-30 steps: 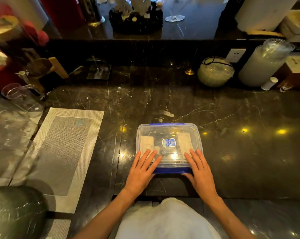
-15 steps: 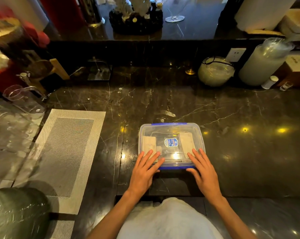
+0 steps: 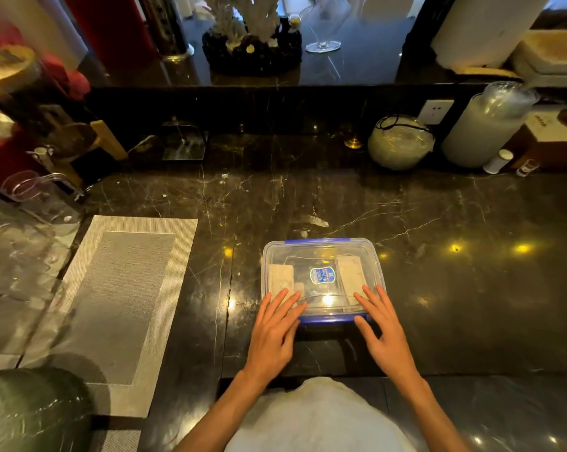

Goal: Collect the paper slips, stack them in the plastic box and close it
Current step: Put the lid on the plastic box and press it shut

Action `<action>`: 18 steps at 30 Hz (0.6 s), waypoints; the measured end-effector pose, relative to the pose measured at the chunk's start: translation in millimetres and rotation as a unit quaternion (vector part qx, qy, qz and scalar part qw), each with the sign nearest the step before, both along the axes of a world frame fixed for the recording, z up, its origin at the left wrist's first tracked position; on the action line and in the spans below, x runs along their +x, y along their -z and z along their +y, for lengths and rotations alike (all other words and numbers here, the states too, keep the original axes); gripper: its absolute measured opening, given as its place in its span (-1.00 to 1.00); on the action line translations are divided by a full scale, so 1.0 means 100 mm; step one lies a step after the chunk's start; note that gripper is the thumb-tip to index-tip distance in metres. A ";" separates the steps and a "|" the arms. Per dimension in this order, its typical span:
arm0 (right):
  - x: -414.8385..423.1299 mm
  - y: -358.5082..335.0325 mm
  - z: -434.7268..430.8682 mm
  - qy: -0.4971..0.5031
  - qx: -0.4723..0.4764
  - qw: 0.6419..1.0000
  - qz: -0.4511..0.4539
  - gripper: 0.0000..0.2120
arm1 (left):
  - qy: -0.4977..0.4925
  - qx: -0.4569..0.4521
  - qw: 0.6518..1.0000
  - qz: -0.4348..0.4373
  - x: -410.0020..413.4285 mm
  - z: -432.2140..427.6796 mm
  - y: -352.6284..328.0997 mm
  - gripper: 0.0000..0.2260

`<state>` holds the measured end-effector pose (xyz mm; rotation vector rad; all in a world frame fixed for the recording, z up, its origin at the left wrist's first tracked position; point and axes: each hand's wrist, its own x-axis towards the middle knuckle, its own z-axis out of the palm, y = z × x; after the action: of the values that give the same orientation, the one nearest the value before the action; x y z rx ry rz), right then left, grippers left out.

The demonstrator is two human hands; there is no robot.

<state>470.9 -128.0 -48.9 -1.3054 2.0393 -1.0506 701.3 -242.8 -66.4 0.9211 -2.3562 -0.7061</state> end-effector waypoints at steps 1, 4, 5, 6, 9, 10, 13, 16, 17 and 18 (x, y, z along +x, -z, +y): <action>-0.01 -0.03 -0.01 0.008 -0.003 1.000 -0.028 -0.54 | -0.020 0.031 0.999 0.016 -0.01 0.00 -0.04 -0.53; -0.03 -0.06 -0.04 0.070 -0.019 0.995 -0.075 -0.55 | -0.160 0.160 0.973 0.048 -0.05 -0.07 -0.17 -0.40; -0.03 -0.05 -0.05 0.105 -0.021 0.990 -0.089 -0.54 | -0.201 0.232 0.950 0.062 -0.06 -0.11 -0.22 -0.36; -0.04 -0.05 -0.07 0.145 -0.017 0.983 -0.114 -0.52 | -0.222 0.309 0.922 0.079 -0.06 -0.17 -0.26 -0.35; -0.04 -0.05 -0.16 0.225 0.001 0.927 -0.298 -0.53 | -0.195 0.511 0.824 0.147 -0.05 -0.29 -0.34 -0.49; -0.04 -0.05 -0.19 0.233 0.005 0.903 -0.360 -0.57 | -0.180 0.541 0.806 0.156 -0.03 -0.32 -0.34 -0.60; -0.03 -0.05 -0.24 0.234 0.015 0.885 -0.402 -0.60 | -0.169 0.543 0.807 0.160 0.00 -0.40 -0.33 -0.80; -0.03 -0.08 -0.31 0.211 0.020 0.893 -0.396 -0.59 | -0.166 0.525 0.816 0.173 0.01 -0.53 -0.38 -0.79; -0.03 -0.09 -0.34 0.202 0.026 0.896 -0.394 -0.59 | -0.166 0.524 0.817 0.174 0.01 -0.58 -0.39 -0.75; -0.03 -0.10 -0.37 0.194 0.030 0.898 -0.393 -0.59 | -0.168 0.523 0.817 0.174 0.02 -0.61 -0.40 -0.72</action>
<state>468.0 -164.8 -39.0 -0.3105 1.6750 -1.3804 703.1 -304.2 -26.8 1.4078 -1.3002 -1.8834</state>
